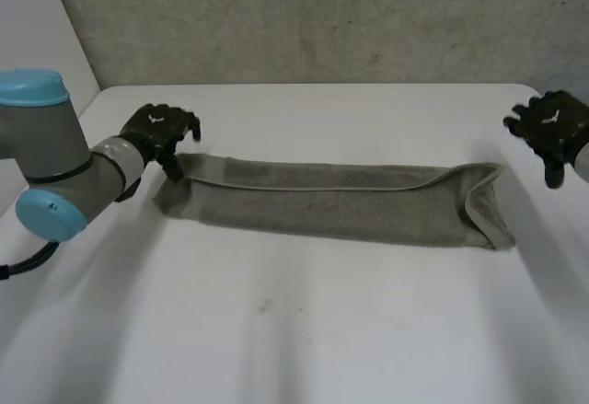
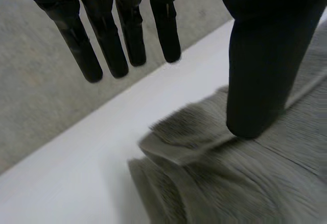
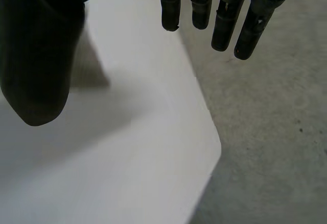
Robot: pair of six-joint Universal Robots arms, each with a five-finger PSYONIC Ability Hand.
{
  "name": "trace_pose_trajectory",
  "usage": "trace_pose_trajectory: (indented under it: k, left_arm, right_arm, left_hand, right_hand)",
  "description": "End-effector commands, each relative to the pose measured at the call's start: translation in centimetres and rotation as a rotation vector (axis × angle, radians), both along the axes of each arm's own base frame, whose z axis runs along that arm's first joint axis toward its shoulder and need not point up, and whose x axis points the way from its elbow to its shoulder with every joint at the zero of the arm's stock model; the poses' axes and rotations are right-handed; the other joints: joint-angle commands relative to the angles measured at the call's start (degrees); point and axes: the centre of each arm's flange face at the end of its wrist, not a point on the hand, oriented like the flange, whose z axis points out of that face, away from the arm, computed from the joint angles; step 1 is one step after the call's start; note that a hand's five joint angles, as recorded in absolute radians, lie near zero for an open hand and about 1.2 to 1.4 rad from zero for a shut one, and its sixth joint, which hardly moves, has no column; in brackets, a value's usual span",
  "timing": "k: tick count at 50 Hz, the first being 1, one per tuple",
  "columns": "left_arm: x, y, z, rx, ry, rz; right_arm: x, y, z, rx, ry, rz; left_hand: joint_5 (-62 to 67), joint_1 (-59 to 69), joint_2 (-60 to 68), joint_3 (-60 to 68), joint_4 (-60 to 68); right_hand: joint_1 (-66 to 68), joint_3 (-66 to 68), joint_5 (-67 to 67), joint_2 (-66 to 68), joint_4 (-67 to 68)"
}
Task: Fold the towel.
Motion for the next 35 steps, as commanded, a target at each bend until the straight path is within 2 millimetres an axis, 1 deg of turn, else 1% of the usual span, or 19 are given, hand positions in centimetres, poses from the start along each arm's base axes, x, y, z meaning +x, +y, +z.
trace_pose_trajectory:
  k: [1, 2, 5, 7, 8, 10, 14, 18, 21, 23, 24, 26, 27, 30, 31, 32, 33, 34, 35]
  left_arm:
    - [0.6, 2.3, -0.1, 0.068, -0.017, 0.0]
    - [0.6, 2.3, -0.1, 0.068, -0.017, 0.0]
    - [0.8, 3.0, -0.3, 0.096, -0.019, -0.01]
    - [1.1, 3.7, -0.7, 0.152, -0.026, -0.019]
    - [1.1, 3.7, -0.7, 0.152, -0.026, -0.019]
    - [1.1, 4.3, -1.1, 0.211, -0.03, -0.039]
    - [1.0, 4.4, -1.5, 0.243, -0.028, -0.056]
    - [0.8, 3.4, -2.8, 0.258, -0.031, -0.056]
    - [0.7, 2.8, -3.2, 0.256, -0.03, -0.053]
    - [0.5, 1.2, -3.7, 0.23, -0.03, -0.043]
    - [0.5, 1.2, -3.7, 0.23, -0.03, -0.043]
    - [0.2, -0.5, -3.9, 0.192, -0.025, -0.033]
    - [0.2, -0.5, -3.9, 0.192, -0.025, -0.033]
    - [0.1, -2.4, -4.0, 0.143, -0.028, -0.003]
    - [0.1, -3.4, -3.7, 0.108, -0.029, 0.019]
    - [0.1, -3.4, -3.7, 0.108, -0.029, 0.019]
    - [0.1, -4.3, -3.3, 0.072, -0.028, 0.042]
    - [0.1, -5.1, -2.8, 0.037, -0.026, 0.062]
    - [0.1, -5.1, -2.8, 0.036, -0.026, 0.062]
  right_arm:
    - [1.3, 3.5, 2.9, 0.128, -0.416, -0.016]
    - [1.6, 4.4, 2.9, 0.159, -0.44, 0.005]
    - [1.9, 5.3, 2.8, 0.201, -0.46, 0.025]
    - [3.0, 7.3, 2.1, 0.327, -0.486, 0.057]
    - [3.0, 7.3, 2.1, 0.328, -0.486, 0.057]
    - [3.9, 8.8, 1.4, 0.457, -0.523, 0.06]
    - [4.3, 9.0, 0.2, 0.557, -0.565, 0.034]
    - [4.4, 7.9, -1.8, 0.622, -0.602, 0.003]
    - [4.4, 7.3, -2.6, 0.635, -0.606, -0.013]
    - [4.1, 5.7, -3.9, 0.635, -0.597, -0.051]
    - [4.1, 5.7, -3.9, 0.635, -0.597, -0.052]
    - [3.5, 4.0, -4.3, 0.593, -0.573, -0.113]
    - [3.5, 3.9, -4.3, 0.593, -0.573, -0.113]
    - [2.7, 2.3, -4.1, 0.524, -0.535, -0.182]
    - [2.4, 1.6, -3.5, 0.486, -0.526, -0.201]
    - [2.4, 1.6, -3.5, 0.486, -0.526, -0.202]
    - [2.1, 0.9, -2.8, 0.441, -0.517, -0.212]
    - [1.9, 0.3, -2.2, 0.401, -0.501, -0.217]
    - [1.8, 0.3, -2.2, 0.401, -0.501, -0.217]
  left_hand:
    - [22.62, 22.0, 22.04, 22.05, 22.03]
    - [22.64, 22.02, 22.06, 22.07, 22.05]
    - [25.33, 24.71, 24.75, 24.77, 24.74]
    - [26.34, 25.71, 25.76, 25.77, 25.75]
    - [26.34, 25.72, 25.76, 25.77, 25.75]
    - [26.34, 25.72, 25.76, 25.78, 25.75]
    - [26.34, 25.72, 25.76, 25.77, 25.75]
    - [22.66, 22.04, 22.08, 22.09, 22.07]
    - [19.95, 19.33, 19.37, 19.38, 19.36]
    - [13.58, 12.96, 13.0, 13.01, 12.99]
    - [13.56, 12.94, 12.98, 12.99, 12.97]
    - [6.04, 5.42, 5.46, 5.48, 5.45]
    - [5.99, 5.37, 5.41, 5.42, 5.4]
    - [-0.55, -1.17, -1.13, -1.11, -1.14]
    - [-6.57, -7.19, -7.15, -7.13, -7.16]
    - [-6.63, -7.25, -7.21, -7.19, -7.22]
    - [-17.12, -17.74, -17.7, -17.69, -17.71]
    - [-20.72, -21.34, -21.3, -21.29, -21.31]
    - [-20.76, -21.38, -21.34, -21.32, -21.35]
  right_hand:
    - [-3.29, -3.86, -3.3, -3.51, -4.67]
    - [-3.29, -3.86, -3.3, -3.51, -4.67]
    - [-3.29, -3.86, -3.3, -3.51, -4.67]
    - [-3.29, -3.86, -3.3, -3.51, -4.67]
    - [-3.29, -3.86, -3.3, -3.51, -4.67]
    - [0.31, -0.26, 0.3, 0.09, -1.06]
    - [4.01, 3.44, 4.0, 3.79, 2.64]
    - [6.87, 6.3, 6.86, 6.65, 5.5]
    - [7.22, 6.65, 7.21, 7.0, 5.85]
    - [7.22, 6.65, 7.21, 7.0, 5.85]
    - [7.22, 6.65, 7.21, 7.0, 5.85]
    - [6.38, 5.82, 6.38, 6.16, 5.01]
    - [6.38, 5.81, 6.37, 6.16, 5.0]
    - [-0.81, -1.38, -0.82, -1.03, -2.18]
    - [-3.29, -3.86, -3.3, -3.51, -4.67]
    - [-3.29, -3.86, -3.3, -3.51, -4.67]
    - [-3.29, -3.86, -3.3, -3.51, -4.67]
    - [-3.29, -3.86, -3.3, -3.51, -4.67]
    - [-3.29, -3.86, -3.3, -3.51, -4.67]
